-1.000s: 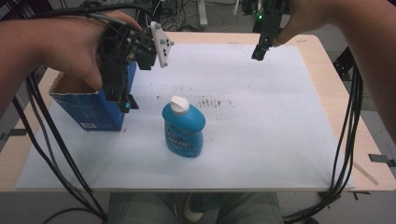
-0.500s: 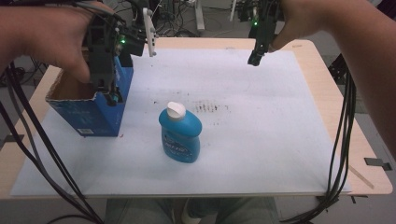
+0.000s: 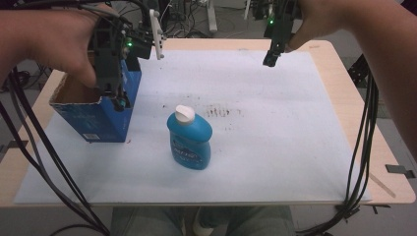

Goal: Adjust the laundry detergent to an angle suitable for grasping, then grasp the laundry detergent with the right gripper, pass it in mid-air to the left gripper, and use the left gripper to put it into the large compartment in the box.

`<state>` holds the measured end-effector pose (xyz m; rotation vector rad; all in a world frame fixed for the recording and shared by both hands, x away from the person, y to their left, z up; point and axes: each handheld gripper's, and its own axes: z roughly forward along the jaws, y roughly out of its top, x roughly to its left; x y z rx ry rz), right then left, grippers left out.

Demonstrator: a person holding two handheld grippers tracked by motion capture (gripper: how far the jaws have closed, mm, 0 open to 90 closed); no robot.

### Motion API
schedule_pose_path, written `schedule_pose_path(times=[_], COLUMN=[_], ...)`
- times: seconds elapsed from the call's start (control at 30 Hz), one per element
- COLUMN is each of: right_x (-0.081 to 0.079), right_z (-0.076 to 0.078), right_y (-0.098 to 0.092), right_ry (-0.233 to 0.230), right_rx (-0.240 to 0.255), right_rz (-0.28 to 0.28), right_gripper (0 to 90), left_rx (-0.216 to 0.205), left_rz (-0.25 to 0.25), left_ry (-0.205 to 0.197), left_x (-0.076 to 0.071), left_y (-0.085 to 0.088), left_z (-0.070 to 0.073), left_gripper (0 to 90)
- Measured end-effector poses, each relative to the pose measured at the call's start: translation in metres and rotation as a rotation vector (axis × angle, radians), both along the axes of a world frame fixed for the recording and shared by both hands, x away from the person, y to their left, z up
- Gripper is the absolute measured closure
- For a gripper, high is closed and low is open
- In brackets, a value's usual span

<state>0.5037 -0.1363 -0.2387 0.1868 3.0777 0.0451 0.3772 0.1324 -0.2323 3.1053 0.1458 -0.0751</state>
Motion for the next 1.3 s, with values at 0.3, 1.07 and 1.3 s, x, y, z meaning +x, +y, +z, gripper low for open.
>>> schedule_pose_path(times=[0.3, 1.07, 1.3], right_x=[0.0, -0.009, -0.013], right_z=[0.001, 0.007, 0.008], right_y=[-0.001, -0.005, -0.006], right_ry=[0.001, -0.016, -0.02], right_rx=[0.008, 0.027, 0.032], right_rz=[-0.004, 0.0, -0.002], right_gripper=[0.9, 0.9, 0.9], left_rx=[-0.012, 0.001, -0.005], left_rz=[-0.001, -0.009, -0.016], left_ry=[-0.014, -0.029, -0.03], left_x=[-0.005, -0.007, -0.005], left_y=[-0.002, -0.015, -0.015], left_z=[0.002, 0.001, -0.001], left_gripper=[1.7, 1.7, 1.7])
